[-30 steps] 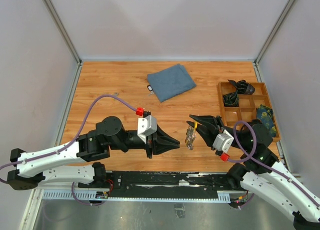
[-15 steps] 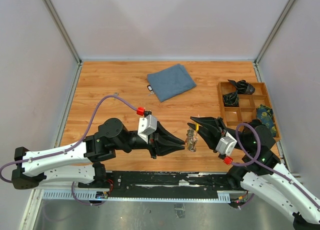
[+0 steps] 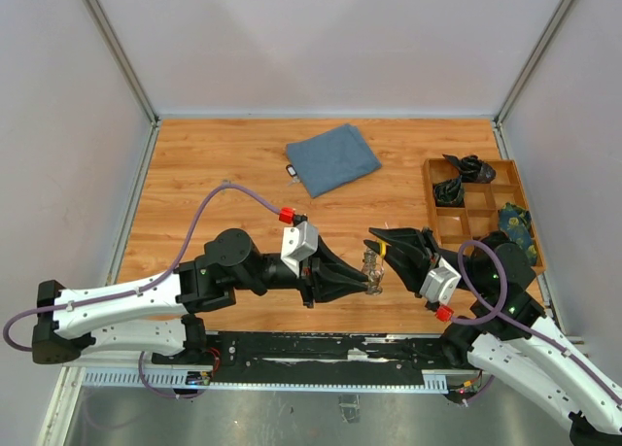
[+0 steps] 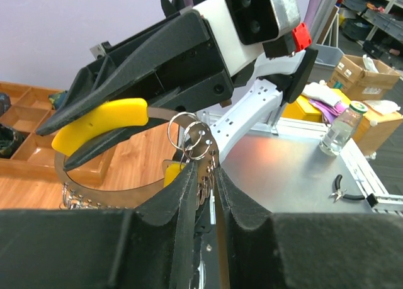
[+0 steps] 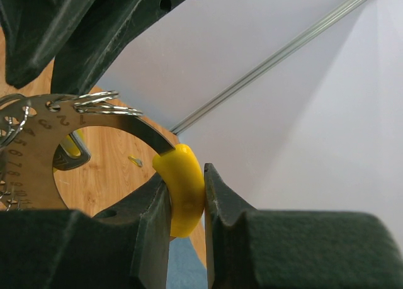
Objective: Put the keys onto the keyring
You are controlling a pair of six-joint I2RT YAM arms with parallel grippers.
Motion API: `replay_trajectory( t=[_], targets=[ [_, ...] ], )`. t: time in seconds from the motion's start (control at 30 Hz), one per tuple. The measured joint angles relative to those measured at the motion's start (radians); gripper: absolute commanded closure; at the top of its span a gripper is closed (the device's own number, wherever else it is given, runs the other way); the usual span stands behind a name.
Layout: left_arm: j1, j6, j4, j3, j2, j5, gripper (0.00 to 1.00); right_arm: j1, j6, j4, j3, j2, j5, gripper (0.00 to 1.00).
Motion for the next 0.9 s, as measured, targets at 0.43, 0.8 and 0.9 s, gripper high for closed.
replay_trajectory(
  t=[0.43, 0.8, 0.9],
  targets=[
    [0.000, -0.019, 0.014, -0.010, 0.023, 0.005, 0.77, 0.000, -0.016, -0.003, 0.000, -0.009, -0.014, 0.88],
    [0.000, -0.022, 0.021, -0.010, 0.026, 0.005, 0.66, 0.000, -0.032, -0.018, -0.003, -0.011, -0.020, 0.88],
    [0.000, -0.023, 0.021, -0.010, 0.026, 0.005, 0.63, 0.000, -0.032, -0.018, -0.004, -0.011, -0.023, 0.88]
  ],
)
